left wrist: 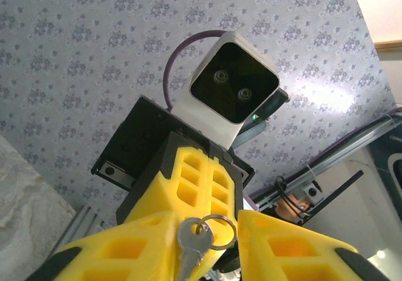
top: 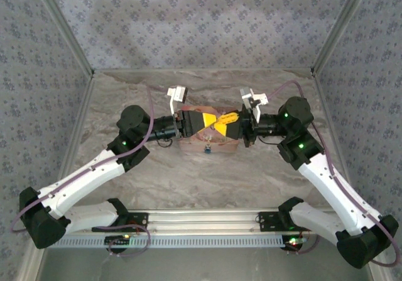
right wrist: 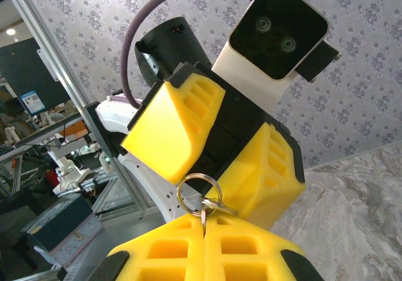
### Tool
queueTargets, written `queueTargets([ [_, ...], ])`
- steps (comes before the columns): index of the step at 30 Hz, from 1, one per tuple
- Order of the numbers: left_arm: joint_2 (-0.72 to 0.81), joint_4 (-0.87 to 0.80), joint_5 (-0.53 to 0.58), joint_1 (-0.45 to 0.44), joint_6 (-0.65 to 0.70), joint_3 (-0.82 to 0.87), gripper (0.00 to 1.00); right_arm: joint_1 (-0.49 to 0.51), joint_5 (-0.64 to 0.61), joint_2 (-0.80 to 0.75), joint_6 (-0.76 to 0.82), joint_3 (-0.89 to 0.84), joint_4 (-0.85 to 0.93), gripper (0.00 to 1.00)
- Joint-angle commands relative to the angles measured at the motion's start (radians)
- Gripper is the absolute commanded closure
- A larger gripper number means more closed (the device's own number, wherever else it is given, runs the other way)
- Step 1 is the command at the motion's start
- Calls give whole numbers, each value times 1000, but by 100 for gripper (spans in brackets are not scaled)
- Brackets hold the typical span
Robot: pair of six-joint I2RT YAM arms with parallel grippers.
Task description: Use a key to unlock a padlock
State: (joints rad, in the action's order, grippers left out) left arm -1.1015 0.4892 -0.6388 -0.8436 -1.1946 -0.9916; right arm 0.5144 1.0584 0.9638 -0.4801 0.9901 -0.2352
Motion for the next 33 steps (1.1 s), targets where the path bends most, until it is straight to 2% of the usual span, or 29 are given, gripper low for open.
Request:
queueTargets([
  [1,28,37,-7,1,7,-9,78,-8,-21,-16,21,-8,19,100],
  [7,28,29,-2,2,4,-9,93,-10,-42,-22,31,-13,25,100],
  [11,30,4,2,2,16,-16,100,-11,-39,-22,37,-13,32,100],
  [21,29,-40,8,0,45,-26,100,-16,-61,-33,57,-11,69,100],
  [25,36,-141,10,1,98,-55,100,-29,-75,-40,78,1,132,100],
  [26,39,-171,13,0,112,-65,100,-35,-77,-39,81,9,160,95],
  [28,42,-274,20,2,157,-99,100,-50,-75,-39,70,12,186,75],
  [29,42,-334,26,3,186,-120,100,-59,-74,-41,52,12,180,69],
  [31,37,-431,33,3,222,-152,100,-65,-84,-48,33,12,183,63],
  [33,25,-511,25,5,255,-186,100,-66,-106,-52,26,21,215,61],
])
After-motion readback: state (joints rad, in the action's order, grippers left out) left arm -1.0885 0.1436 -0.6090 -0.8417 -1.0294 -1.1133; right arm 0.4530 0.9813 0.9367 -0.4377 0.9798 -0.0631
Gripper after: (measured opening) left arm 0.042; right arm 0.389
